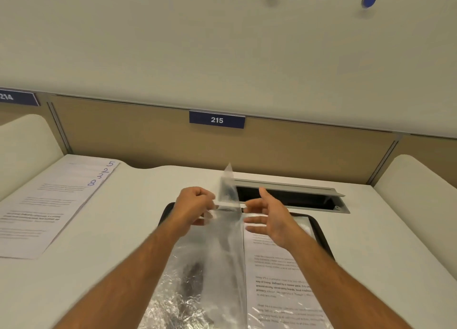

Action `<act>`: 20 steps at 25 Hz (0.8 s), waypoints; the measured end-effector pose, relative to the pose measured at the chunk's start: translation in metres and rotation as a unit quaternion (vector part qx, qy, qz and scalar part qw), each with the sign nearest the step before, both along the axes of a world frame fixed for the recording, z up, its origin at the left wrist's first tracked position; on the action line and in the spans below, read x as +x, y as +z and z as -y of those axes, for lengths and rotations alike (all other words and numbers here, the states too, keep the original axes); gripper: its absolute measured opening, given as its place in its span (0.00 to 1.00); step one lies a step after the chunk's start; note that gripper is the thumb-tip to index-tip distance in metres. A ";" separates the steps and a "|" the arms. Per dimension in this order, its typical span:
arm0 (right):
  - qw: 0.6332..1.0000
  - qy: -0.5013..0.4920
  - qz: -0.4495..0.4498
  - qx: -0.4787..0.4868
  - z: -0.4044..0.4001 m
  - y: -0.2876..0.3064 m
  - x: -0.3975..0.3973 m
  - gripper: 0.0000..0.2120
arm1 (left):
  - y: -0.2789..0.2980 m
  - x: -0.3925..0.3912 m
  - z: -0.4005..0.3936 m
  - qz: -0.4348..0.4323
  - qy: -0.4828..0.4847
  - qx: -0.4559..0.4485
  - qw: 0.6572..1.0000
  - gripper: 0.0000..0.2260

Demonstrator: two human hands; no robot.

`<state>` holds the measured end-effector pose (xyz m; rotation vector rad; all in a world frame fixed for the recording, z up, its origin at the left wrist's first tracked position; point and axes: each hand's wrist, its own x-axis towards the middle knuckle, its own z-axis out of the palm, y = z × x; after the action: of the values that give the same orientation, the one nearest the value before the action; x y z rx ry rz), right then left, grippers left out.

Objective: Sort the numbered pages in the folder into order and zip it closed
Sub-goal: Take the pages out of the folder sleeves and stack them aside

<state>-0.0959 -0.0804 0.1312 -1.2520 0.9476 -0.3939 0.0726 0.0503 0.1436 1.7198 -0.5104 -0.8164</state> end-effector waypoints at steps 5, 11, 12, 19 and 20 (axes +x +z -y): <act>0.881 0.013 -0.300 -0.365 0.026 -0.077 -0.051 0.15 | -0.048 0.054 -0.032 0.048 0.037 0.094 0.994 0.08; 0.770 0.089 -0.461 -0.431 0.040 -0.131 -0.099 0.33 | -0.110 0.070 -0.045 0.180 0.021 0.240 0.954 0.23; 0.767 0.090 -0.468 -0.429 0.041 -0.135 -0.102 0.34 | -0.114 0.069 -0.045 0.188 0.014 0.252 0.949 0.24; 0.725 0.053 -0.489 -0.483 0.057 -0.119 -0.093 0.24 | -0.101 0.054 -0.019 0.460 -0.067 0.360 0.809 0.28; 0.728 0.054 -0.480 -0.487 0.063 -0.116 -0.087 0.23 | -0.099 0.050 -0.008 0.498 -0.091 0.346 0.790 0.28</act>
<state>-0.1829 -0.1438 0.0154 -2.6134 1.6097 -0.0874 0.1224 0.0588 0.0451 2.8025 -1.1975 -0.1098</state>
